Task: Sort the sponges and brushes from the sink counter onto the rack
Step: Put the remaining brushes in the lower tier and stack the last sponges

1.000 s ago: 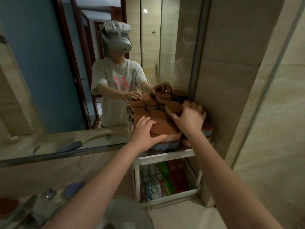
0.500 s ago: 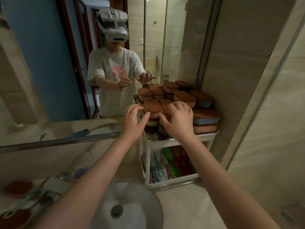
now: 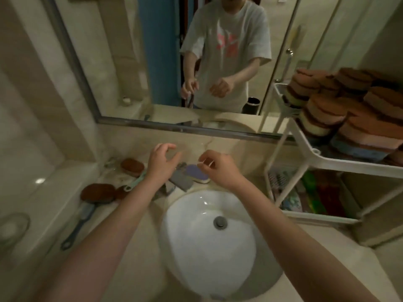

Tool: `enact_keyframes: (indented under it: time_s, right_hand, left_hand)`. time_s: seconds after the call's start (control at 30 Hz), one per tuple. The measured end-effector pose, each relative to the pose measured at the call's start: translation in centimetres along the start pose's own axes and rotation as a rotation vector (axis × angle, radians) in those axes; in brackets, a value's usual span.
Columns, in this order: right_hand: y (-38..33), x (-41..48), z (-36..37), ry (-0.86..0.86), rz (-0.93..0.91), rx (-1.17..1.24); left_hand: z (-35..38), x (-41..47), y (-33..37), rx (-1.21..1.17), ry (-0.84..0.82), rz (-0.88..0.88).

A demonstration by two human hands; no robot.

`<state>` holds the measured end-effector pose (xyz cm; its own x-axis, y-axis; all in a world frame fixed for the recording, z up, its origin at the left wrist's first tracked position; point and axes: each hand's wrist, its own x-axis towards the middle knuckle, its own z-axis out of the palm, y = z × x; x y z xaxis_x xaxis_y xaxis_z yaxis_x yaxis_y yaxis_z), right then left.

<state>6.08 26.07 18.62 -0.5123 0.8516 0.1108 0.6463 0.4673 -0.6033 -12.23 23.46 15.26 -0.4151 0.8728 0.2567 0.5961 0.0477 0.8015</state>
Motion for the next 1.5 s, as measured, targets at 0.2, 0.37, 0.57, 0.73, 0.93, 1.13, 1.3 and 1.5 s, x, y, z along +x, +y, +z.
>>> enact_keyframes:
  time_s: [0.2, 0.37, 0.57, 0.73, 0.93, 1.13, 1.3, 1.5]
  right_hand:
    - [-3.2, 2.3, 10.1, -0.304, 0.021, 0.070]
    - [-4.3, 4.6, 17.4, -0.478, 0.240, 0.184]
    - [-5.8, 8.7, 23.9, -0.477, 0.531, 0.340]
    - [-7.2, 12.5, 27.5, -0.336, 0.660, 0.363]
    - [-7.5, 14.8, 30.1, -0.310, 0.767, 0.261]
    - [-7.4, 15.8, 30.2, -0.305, 0.890, 0.332]
    - [-7.2, 15.6, 30.0, -0.251, 0.896, 0.437]
    - [-7.4, 14.0, 29.5, -0.193, 0.812, 0.464]
  left_hand:
    - [-6.9, -1.8, -11.1, 0.077, -0.037, -0.377]
    - [-11.2, -3.5, -17.7, 0.136, -0.031, -0.582]
    - [-14.6, -6.0, -22.9, 0.314, -0.033, -0.771]
    - [-15.3, -7.0, -25.5, 0.420, -0.101, -0.854]
    - [-14.7, -7.3, -27.4, 0.608, -0.209, -0.862]
    - [-14.6, -6.6, -28.2, 0.633, -0.275, -0.844]
    - [-15.0, -5.9, -28.3, 0.667, -0.430, -0.801]
    - [-14.2, -6.7, -27.8, 0.607, -0.444, -0.803]
